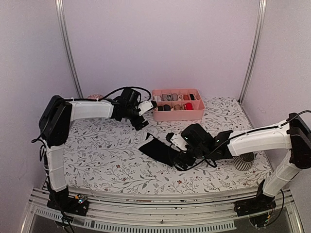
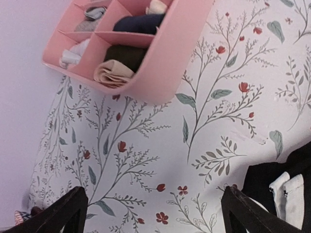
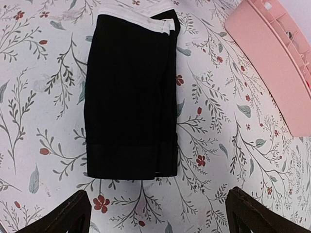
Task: Roll the underwear
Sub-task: Roll the underwear at the center of the board.
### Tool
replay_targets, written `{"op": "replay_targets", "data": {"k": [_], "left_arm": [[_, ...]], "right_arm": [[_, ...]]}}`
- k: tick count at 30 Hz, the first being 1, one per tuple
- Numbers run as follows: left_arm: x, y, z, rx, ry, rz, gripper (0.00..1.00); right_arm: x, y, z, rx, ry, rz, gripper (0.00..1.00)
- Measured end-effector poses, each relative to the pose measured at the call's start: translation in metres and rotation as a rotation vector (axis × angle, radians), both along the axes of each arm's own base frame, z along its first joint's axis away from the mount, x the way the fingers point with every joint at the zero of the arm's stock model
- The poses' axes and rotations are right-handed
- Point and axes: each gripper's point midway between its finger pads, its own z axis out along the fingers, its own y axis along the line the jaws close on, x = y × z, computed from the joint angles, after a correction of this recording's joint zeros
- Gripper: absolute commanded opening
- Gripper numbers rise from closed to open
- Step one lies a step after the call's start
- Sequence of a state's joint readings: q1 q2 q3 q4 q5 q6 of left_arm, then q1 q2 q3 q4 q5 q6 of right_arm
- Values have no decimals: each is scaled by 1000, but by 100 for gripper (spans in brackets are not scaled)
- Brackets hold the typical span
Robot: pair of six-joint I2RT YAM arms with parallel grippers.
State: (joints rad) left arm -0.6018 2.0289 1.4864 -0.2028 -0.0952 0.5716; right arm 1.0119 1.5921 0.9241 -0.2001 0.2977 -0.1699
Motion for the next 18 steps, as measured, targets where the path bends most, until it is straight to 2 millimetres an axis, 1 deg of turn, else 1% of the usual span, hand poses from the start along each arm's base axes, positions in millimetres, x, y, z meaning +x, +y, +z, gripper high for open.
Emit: {"op": "replay_targets", "data": {"k": [3,5,7,10,12,18], "left_arm": [[1,1,-40,46,57,4,99],[-1,3,-59,69,90,5,99],[-4,5,-71,89,114,6,99],[-3,7,-73,101,110,14,98],[-1,8,-72,108,103,21,99],[-4,13,-76,132,92,23,98]], "right_arm": [[-9,4,-5,-17,-22,35,99],[-12,9,-4,-15,-40,54,99],[-14,14,-1,-9,-59,72,99],[-16,20,0,-5,-84,89,99],[-16,24,-5,-15,-93,96,99],[-13,26,-47,-126,-73,87,99]]}}
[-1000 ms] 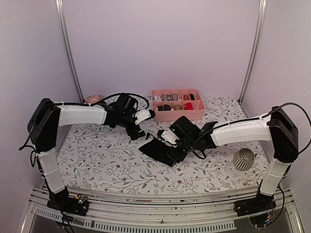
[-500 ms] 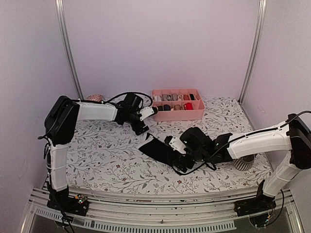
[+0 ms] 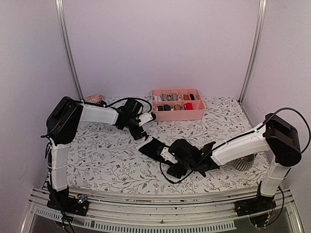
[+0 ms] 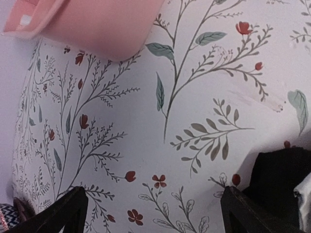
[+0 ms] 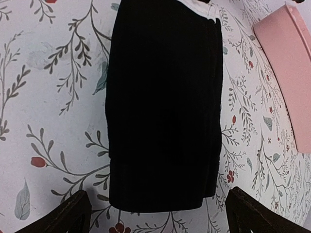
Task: Roll the underwear
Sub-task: Roll the underwear at the center of the board.
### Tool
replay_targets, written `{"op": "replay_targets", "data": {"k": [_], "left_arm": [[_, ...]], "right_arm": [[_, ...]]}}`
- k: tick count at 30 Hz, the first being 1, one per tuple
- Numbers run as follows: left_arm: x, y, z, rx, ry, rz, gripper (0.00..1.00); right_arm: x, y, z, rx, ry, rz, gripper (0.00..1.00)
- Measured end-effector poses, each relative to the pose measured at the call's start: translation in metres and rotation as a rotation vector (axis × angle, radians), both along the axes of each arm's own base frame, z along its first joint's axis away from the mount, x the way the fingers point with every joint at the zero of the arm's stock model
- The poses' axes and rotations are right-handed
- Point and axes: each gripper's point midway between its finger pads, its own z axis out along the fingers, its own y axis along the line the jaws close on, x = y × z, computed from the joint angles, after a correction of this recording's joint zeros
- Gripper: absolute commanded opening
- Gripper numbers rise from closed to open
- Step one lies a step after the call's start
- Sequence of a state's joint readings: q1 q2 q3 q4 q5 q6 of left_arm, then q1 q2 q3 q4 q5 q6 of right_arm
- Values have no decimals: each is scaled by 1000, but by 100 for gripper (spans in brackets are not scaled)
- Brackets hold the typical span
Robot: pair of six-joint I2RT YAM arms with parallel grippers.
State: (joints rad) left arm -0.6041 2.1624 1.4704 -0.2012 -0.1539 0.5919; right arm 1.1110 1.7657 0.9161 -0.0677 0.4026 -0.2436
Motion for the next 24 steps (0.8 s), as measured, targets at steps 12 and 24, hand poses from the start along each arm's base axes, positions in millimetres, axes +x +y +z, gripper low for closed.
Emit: {"op": "replay_targets", "data": {"k": [12,24], "left_arm": [[-84,20,-6,-35,126,-126,98],[-172,-31,-12,-84,226,-361,99]], "right_arm": [[48,-2,-5,-28,-54,-162,99],[134,-28,-4,-43,-24,-311,99]]}}
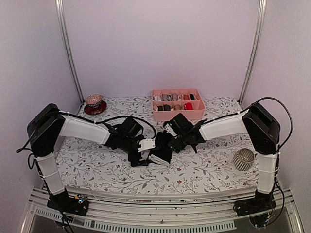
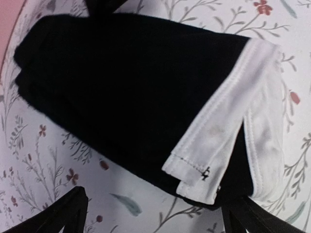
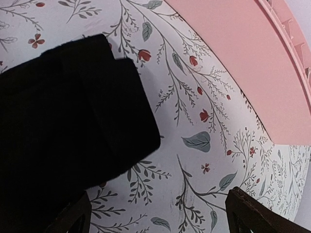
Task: Roll the underwear
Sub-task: Roll the underwear at the center of the board.
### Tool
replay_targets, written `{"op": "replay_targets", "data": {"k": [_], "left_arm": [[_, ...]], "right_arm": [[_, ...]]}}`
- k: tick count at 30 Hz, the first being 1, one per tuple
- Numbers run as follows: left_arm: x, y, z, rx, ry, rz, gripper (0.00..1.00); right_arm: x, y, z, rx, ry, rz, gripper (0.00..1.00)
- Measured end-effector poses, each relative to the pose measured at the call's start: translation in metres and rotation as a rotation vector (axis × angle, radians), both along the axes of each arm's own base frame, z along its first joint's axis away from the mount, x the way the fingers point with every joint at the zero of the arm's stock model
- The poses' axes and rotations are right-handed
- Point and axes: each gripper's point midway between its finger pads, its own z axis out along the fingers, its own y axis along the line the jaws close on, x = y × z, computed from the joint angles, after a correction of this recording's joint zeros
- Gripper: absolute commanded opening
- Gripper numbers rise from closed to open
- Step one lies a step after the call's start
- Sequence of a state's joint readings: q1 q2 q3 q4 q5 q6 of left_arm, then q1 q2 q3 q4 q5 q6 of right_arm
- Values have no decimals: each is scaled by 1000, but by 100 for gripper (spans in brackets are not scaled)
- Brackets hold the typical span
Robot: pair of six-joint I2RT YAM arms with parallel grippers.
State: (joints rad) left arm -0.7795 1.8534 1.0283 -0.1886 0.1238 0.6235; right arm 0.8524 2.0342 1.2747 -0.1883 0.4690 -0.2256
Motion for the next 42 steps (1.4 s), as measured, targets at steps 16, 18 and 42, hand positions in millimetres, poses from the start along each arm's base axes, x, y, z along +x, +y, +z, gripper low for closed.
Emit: {"op": "replay_targets", "data": {"k": [16,18,42], "left_arm": [[-54,23,7,-2,-98,-191,99],[-53,22,10,4,-141,-233,99],[-53,-43,19,32,-488,-485,98]], "right_arm": [[-80,-21,46,80,36,102,99],[-87,-22,43,97,28,111,99],[-92,-36,47,194,-78,82,99]]}}
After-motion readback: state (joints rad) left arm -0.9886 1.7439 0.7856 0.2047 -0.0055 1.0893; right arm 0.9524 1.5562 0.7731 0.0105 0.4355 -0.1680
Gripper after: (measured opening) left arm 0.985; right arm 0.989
